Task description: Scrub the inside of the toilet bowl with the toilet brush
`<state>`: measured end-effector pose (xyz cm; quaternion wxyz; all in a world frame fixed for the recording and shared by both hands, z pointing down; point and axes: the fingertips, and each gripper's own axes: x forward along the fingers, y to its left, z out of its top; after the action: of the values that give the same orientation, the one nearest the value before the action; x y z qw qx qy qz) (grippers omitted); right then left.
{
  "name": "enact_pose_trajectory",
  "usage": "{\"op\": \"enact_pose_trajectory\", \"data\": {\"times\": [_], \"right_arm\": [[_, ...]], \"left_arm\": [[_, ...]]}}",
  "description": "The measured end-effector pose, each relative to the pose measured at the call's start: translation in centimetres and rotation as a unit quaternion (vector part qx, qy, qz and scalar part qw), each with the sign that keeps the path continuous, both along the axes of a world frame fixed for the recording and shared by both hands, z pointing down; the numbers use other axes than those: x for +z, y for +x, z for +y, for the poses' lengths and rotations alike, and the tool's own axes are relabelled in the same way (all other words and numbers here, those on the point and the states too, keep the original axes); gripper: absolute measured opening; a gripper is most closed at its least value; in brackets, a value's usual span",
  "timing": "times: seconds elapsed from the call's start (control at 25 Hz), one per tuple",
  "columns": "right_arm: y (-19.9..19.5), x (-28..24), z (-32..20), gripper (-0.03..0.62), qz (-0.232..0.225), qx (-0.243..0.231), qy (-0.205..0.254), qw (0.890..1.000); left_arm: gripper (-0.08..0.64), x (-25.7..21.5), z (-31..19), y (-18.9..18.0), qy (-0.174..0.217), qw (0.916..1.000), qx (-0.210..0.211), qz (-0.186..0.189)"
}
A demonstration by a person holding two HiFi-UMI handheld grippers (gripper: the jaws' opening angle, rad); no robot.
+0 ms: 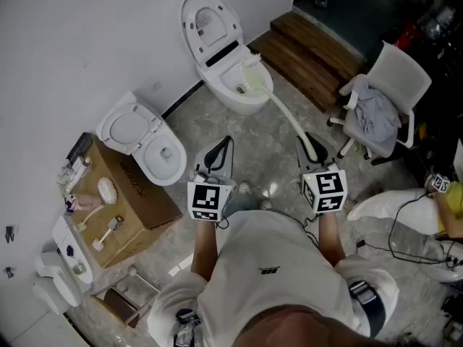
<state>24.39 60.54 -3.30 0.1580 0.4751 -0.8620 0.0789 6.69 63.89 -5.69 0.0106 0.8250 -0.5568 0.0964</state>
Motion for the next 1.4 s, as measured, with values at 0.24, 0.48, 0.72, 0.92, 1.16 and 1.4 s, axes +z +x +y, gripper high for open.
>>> {"op": "enact_pose_trajectory", "data": {"times": [0.24,0.48,0.72,0.92,1.16,1.4], "right_arm": [[-0.1,0.8,-1.3,0.074,-0.012,-0.002,-0.018,1.000],[-1.0,1.8,-4.5,0.075,-0.006,0.002,-0.025,1.000],[-2.4,2.3,-9.4,0.075,0.006,0.006,-0.032,0.999],[-4.8,2.2,-13.8,0.075,0.015,0.008,-0.034,0.999],[-8.1,1.8,-17.4,0.075,0.023,0.010,-0.030,0.999],[-9.8,2.2,-20.0,0.075,0.028,0.018,-0.033,0.999]], "left_arm": [[0.009,0.8,-1.4,0.2,-0.010,0.9999,0.001,-0.001],[0.009,2.1,-4.8,-0.5,-0.019,0.9998,0.008,0.001],[0.009,2.9,-9.7,-1.8,-0.027,0.9995,0.016,0.006],[0.009,2.9,-14.0,-4.1,-0.034,0.9991,0.023,0.007],[0.009,2.8,-18.4,-7.0,-0.034,0.9987,0.036,0.013],[0.009,3.0,-21.5,-8.2,-0.033,0.9978,0.056,0.015]]}}
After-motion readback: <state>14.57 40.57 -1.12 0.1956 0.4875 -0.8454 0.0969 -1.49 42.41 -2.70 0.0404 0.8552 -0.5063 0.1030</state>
